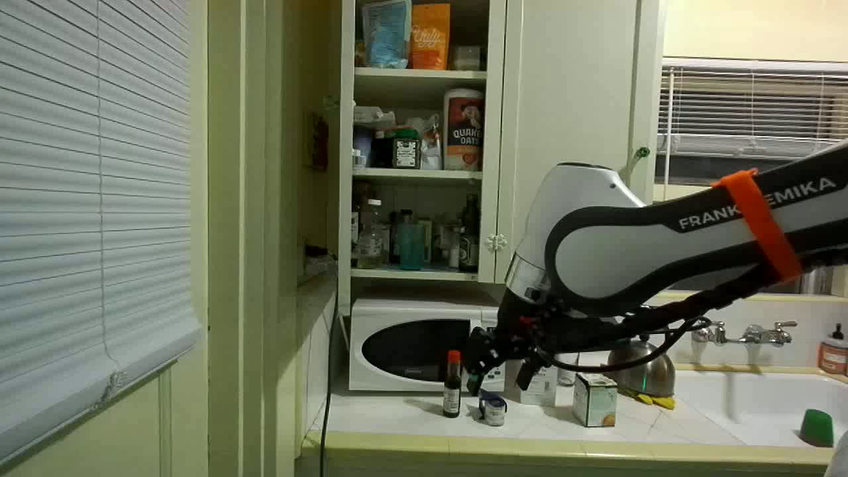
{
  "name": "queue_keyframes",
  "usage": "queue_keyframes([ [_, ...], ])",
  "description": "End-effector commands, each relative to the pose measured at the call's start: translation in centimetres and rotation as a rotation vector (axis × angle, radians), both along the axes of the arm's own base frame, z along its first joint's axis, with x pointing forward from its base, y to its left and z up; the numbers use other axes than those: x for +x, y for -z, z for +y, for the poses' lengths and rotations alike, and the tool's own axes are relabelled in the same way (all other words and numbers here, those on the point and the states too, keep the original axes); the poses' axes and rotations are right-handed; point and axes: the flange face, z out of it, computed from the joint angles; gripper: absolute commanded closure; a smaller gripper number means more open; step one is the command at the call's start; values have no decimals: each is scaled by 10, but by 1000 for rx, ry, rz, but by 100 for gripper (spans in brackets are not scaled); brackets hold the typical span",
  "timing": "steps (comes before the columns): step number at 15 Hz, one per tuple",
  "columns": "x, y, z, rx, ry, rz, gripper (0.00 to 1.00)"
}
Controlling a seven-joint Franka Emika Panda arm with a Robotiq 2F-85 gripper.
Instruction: Close the left upper cabinet door.
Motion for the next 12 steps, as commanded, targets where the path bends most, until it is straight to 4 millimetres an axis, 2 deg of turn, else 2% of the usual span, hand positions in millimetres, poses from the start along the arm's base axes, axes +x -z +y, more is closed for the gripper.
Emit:
queue_keyframes([
  [1,0,5,-2,-5,3,12,0],
  [3,0,14,-5,-12,8,31,0],
  [8,3,16,-8,-29,6,39,0],
  [10,16,2,-6,-132,-32,-6,0],
  [12,26,-21,2,-216,-96,-82,0],
])
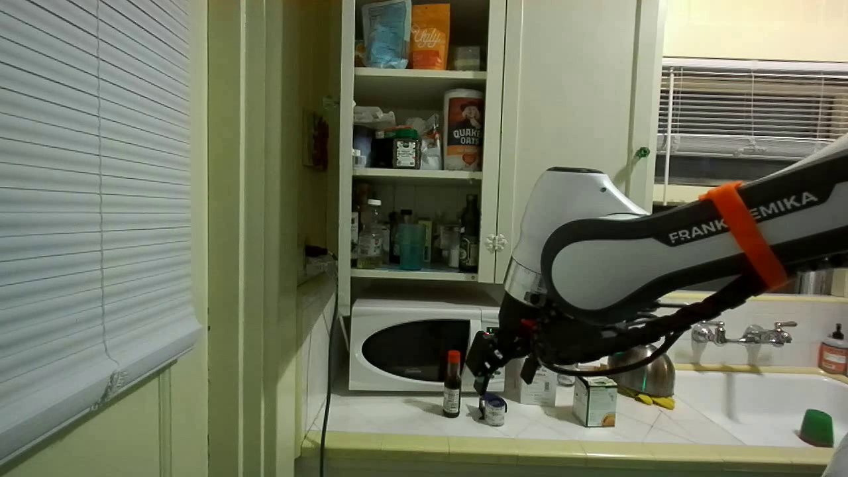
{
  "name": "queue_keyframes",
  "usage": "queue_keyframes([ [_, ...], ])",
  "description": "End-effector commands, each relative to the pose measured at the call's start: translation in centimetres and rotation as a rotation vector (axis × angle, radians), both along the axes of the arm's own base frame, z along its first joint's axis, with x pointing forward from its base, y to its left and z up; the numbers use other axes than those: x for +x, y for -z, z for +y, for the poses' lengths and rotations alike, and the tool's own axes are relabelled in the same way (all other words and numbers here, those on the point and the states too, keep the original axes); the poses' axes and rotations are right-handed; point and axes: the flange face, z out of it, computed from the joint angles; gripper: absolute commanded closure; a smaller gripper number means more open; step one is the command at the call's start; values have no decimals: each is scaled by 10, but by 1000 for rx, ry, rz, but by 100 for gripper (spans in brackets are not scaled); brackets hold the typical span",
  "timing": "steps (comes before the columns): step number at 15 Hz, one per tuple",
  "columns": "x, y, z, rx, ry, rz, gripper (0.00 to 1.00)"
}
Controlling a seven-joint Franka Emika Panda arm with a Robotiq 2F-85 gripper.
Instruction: Close the left upper cabinet door.
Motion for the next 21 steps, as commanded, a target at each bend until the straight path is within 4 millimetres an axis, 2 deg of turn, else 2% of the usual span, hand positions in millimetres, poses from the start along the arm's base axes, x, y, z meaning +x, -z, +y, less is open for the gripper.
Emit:
queue_keyframes([
  [1,21,-34,13,-151,-95,-92,0],
  [4,33,-78,42,-206,-219,-210,0],
  [9,31,-150,108,-328,-430,-362,0],
  [11,28,-177,137,-386,-507,-429,0],
  [14,11,-211,178,-512,-562,-561,0],
  [15,9,-217,189,-549,-587,-609,0],
  [16,7,-207,172,-486,-570,-563,0],
  [18,2,-216,187,-525,-594,-604,0],
  [21,6,-217,187,-533,-593,-606,0],
])
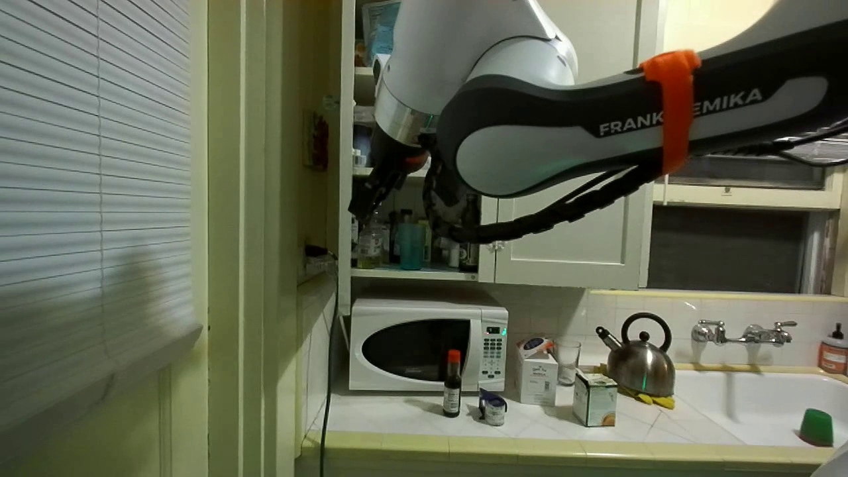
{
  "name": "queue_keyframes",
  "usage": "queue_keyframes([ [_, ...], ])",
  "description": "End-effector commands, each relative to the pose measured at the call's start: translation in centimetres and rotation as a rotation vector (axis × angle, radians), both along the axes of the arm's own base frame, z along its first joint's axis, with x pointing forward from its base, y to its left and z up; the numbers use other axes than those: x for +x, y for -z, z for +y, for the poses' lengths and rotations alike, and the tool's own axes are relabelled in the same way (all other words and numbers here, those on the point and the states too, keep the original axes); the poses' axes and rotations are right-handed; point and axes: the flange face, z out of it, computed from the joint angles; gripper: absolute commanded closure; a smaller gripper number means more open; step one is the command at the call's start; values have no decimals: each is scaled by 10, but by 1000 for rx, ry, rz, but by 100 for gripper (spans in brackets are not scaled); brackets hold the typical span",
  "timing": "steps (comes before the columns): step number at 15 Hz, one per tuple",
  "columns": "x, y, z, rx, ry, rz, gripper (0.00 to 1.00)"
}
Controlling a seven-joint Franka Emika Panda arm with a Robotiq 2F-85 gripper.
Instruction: Close the left upper cabinet door.
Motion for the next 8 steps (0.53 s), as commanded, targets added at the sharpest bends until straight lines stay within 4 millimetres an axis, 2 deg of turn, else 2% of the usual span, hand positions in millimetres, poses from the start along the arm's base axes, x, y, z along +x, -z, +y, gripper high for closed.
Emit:
queue_keyframes([
  [1,0,5,-4,-20,-14,-2,0],
  [4,16,-5,9,-105,-122,-66,0],
  [5,19,-11,15,-127,-161,-104,17],
  [8,29,-27,32,-186,-262,-182,42],
])
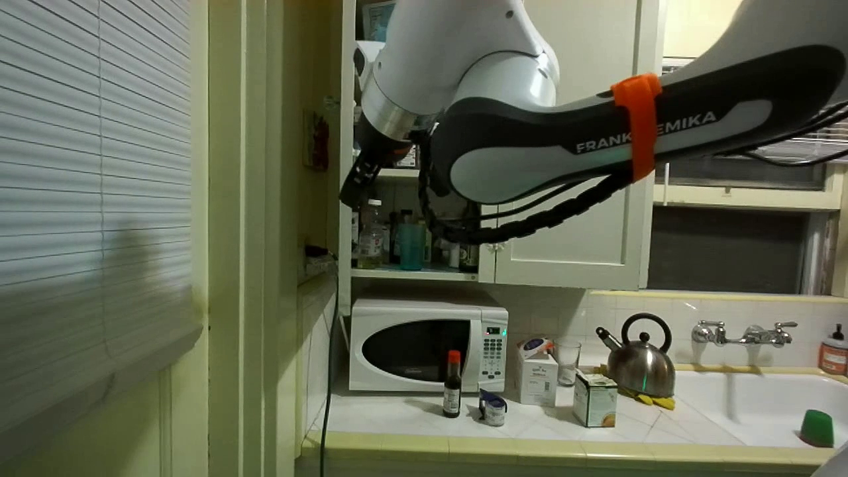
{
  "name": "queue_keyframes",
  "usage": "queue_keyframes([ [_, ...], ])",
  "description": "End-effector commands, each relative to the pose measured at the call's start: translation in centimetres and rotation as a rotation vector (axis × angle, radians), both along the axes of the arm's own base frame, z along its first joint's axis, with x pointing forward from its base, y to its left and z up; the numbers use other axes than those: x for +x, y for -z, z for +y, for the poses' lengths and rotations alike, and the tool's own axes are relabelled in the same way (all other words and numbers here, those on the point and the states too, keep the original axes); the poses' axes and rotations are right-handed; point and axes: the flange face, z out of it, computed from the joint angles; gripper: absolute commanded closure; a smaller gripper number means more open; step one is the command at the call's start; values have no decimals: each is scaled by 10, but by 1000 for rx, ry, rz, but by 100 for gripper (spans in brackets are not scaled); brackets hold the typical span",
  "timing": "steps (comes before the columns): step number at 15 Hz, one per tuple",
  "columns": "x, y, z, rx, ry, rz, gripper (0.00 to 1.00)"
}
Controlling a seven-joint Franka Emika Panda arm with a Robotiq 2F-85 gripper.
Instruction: Close the left upper cabinet door.
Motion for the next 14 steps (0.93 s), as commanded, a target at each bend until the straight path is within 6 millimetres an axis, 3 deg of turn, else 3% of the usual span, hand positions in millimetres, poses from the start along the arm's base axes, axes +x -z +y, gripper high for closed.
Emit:
queue_keyframes([
  [1,17,-20,22,-64,-112,-69,51],
  [6,30,-38,41,-102,-193,-170,89],
  [8,37,-44,46,-148,-215,-236,100],
  [14,59,-47,56,-218,-197,-371,100],
])
